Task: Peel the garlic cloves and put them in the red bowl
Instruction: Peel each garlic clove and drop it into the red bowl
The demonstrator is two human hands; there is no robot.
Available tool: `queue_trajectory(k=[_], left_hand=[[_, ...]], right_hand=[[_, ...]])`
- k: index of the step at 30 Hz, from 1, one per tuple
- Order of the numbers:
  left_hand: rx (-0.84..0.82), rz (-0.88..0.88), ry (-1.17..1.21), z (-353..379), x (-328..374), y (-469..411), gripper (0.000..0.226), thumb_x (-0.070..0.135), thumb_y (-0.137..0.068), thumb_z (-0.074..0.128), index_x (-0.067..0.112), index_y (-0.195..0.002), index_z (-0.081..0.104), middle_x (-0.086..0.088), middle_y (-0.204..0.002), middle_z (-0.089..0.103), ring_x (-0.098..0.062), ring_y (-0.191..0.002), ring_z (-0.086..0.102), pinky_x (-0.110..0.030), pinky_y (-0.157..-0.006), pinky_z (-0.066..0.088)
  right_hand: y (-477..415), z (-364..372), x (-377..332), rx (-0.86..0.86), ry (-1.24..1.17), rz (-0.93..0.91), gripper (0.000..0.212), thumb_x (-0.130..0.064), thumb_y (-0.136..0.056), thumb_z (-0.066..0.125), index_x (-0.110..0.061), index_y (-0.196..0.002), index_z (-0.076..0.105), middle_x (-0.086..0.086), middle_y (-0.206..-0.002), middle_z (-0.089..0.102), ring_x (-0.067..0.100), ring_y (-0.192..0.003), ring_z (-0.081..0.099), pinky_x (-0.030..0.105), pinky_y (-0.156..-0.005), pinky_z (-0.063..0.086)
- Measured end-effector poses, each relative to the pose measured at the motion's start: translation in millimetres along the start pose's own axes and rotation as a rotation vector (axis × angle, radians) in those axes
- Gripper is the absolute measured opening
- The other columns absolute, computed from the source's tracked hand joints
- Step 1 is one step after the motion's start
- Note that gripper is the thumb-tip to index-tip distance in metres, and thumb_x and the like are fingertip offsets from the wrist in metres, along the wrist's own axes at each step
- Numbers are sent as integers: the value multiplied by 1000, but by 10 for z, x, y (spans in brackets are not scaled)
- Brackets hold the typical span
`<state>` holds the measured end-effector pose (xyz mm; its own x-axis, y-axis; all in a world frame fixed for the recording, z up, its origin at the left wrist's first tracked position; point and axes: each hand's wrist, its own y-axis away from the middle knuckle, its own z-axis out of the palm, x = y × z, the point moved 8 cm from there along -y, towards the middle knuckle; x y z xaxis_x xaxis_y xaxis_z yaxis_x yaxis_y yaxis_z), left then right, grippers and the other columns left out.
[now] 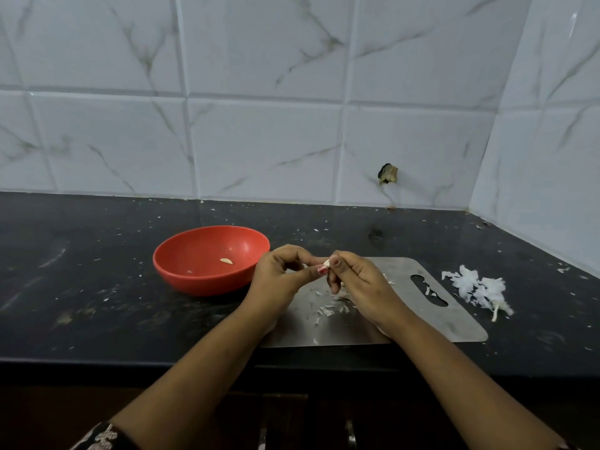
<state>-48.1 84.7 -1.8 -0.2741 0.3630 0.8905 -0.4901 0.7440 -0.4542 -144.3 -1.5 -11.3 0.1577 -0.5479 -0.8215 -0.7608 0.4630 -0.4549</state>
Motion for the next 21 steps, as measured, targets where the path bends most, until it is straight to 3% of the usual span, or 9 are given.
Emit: queue_trajectory(k=[3,7,15,18,21], left_hand=[[-19,-72,55,14,-31,14,14,2,-76,74,13,-70,68,2,-63,60,-2,-54,46,-11,-51,38],[-92,-204,87,74,-99,31,13,6,-80,71,13,-73,64,11,-55,59,-1,-52,45,-15,-50,33],[-149,-308,134,121,-154,59,17,12,-77,73,19,-67,61,-2,-64,61,-4,-56,43,-19,-52,27],[-177,-312,122,137,-145,75,16,24,-67,76,18,-69,62,-17,-77,60,-7,-59,42,-20,-51,27],[-189,-307,93,132,-172,74,15,23,-70,75,14,-74,63,-17,-80,58,-6,-58,41,-19,-51,29]], right_hand=[[5,4,-8,-5,-11,-6,37,-43,-93,41,-14,-78,57,-7,-63,55,6,-65,52,22,-69,44],[7,21,-29,-30,-61,-14,37,-41,-94,40,-12,-79,58,-8,-62,56,6,-65,52,18,-71,43],[25,47,-28,-73,-120,27,37,-42,-93,40,-12,-82,59,-8,-63,56,5,-68,52,14,-71,42],[31,46,-18,-66,-127,43,34,-43,-92,41,-17,-82,60,-8,-61,56,3,-66,51,12,-69,41],[31,42,-7,-63,-117,48,34,-44,-92,41,-18,-81,61,-8,-61,55,5,-66,51,17,-70,42]])
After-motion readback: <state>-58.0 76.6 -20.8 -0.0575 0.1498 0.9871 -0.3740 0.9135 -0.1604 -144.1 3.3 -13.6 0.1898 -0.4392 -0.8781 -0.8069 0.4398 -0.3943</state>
